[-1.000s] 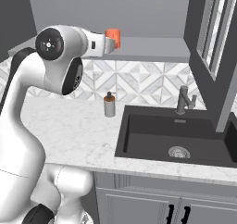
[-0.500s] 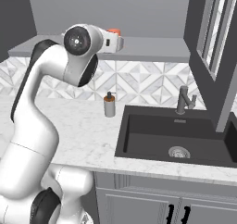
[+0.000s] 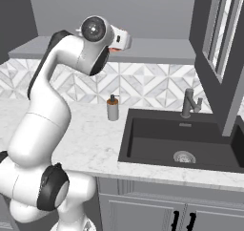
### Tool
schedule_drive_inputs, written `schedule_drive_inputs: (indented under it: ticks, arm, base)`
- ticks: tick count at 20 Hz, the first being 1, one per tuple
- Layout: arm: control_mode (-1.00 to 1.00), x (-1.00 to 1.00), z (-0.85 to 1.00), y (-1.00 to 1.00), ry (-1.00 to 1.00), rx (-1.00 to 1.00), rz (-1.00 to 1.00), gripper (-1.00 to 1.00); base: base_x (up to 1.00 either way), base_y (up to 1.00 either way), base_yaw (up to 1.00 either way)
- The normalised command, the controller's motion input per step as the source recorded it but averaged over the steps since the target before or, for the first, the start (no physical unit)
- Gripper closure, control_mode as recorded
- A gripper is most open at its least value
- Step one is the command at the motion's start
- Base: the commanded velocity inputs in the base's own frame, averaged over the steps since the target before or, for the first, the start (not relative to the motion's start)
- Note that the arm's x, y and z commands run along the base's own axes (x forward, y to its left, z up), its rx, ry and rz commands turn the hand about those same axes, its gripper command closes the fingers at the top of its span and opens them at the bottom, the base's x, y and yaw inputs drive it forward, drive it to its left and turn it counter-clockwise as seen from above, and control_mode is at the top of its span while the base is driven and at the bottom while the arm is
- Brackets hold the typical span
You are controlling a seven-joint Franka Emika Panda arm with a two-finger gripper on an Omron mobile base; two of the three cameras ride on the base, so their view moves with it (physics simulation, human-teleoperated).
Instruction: Gather all objects into one cabinet and sort the glasses and bowls to opposite sides.
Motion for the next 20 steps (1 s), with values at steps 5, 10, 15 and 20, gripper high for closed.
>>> schedule_drive_inputs:
  ticks: [5, 10, 15, 20]
  arm:
    - [-1.00, 0.68, -0.44, 0.00, 0.04, 0.00, 0.06, -1.00]
    - [-1.00, 0.58, -0.14, 0.00, 0.00, 0.00, 0.07, -1.00]
    - [-1.00, 0.54, 0.00, -0.11, 0.00, 0.02, 0.03, -1.00]
    - [-1.00, 0.32, 0.00, -0.17, 0.00, 0.09, 0.00, -1.00]
  base:
    - [0.00, 0.00, 0.00]
    - [0.00, 0.00, 0.00]
    - [0.00, 0.00, 0.00]
    - [0.00, 0.00, 0.00]
